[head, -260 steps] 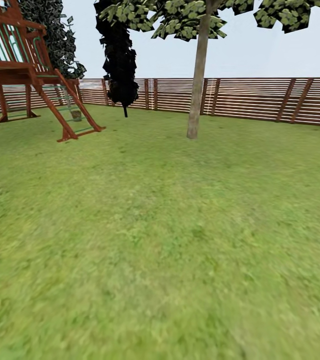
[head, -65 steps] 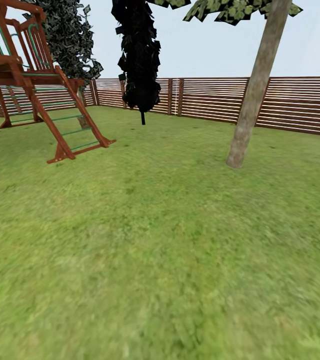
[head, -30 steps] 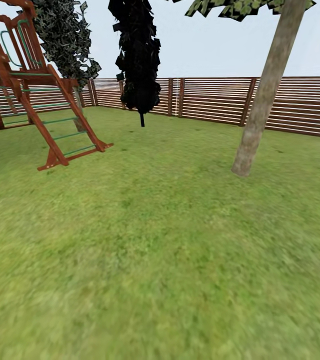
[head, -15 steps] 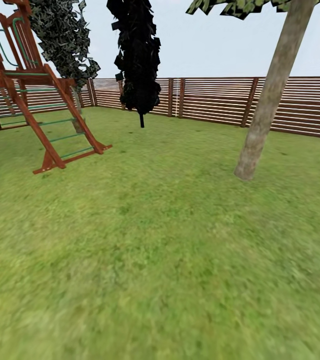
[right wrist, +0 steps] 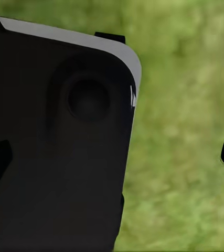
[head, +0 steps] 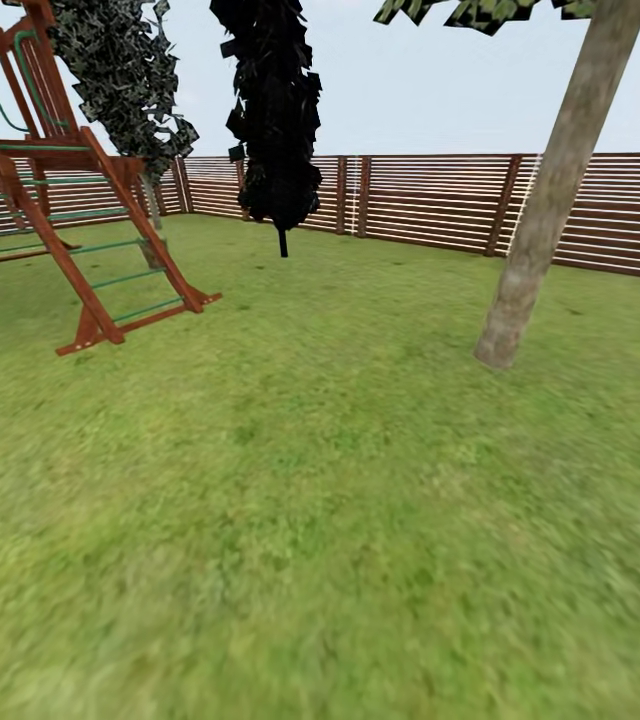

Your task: Take the three Easter eggs out of the wicker basket on the lawn in the garden, then place them on the lawn next to a single tree (choose any tree) so that all three eggs are next to the same tree and none are left in the basket.

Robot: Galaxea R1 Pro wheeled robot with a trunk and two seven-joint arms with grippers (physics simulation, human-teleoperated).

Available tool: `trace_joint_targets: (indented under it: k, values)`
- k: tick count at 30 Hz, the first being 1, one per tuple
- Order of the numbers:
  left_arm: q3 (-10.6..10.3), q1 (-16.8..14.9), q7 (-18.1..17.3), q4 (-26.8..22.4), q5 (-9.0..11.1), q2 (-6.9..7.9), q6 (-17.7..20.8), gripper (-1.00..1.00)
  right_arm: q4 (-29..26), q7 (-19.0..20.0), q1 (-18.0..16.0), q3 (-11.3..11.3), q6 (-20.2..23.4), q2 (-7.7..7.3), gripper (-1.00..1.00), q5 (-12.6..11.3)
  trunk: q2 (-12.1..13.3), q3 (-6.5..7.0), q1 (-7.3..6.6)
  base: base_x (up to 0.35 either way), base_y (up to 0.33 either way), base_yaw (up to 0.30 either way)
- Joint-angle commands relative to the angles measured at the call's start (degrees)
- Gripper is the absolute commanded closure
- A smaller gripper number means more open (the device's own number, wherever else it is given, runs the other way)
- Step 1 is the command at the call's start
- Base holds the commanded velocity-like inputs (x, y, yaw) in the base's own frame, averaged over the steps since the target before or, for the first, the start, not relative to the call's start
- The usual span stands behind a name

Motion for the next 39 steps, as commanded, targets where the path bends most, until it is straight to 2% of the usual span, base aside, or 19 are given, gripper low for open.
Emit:
trace_joint_targets:
  k: [1, 39]
  values:
    - [0.3, 0.0, 0.0, 0.0, 0.1, -0.03, 0.0, -1.00, 0.0, 0.0, 0.0, 0.0, -0.2, -0.04, -1.00, 0.5, 0.0, -0.05, 0.03, 0.328, 0.000, 0.000]
    - [0.3, 0.0, 0.0, 0.0, 0.1, -0.04, 0.0, -1.00, 0.0, 0.0, 0.0, 0.0, -0.2, 0.19, -1.00, 0.5, 0.0, -0.05, 0.03, 0.328, 0.000, 0.000]
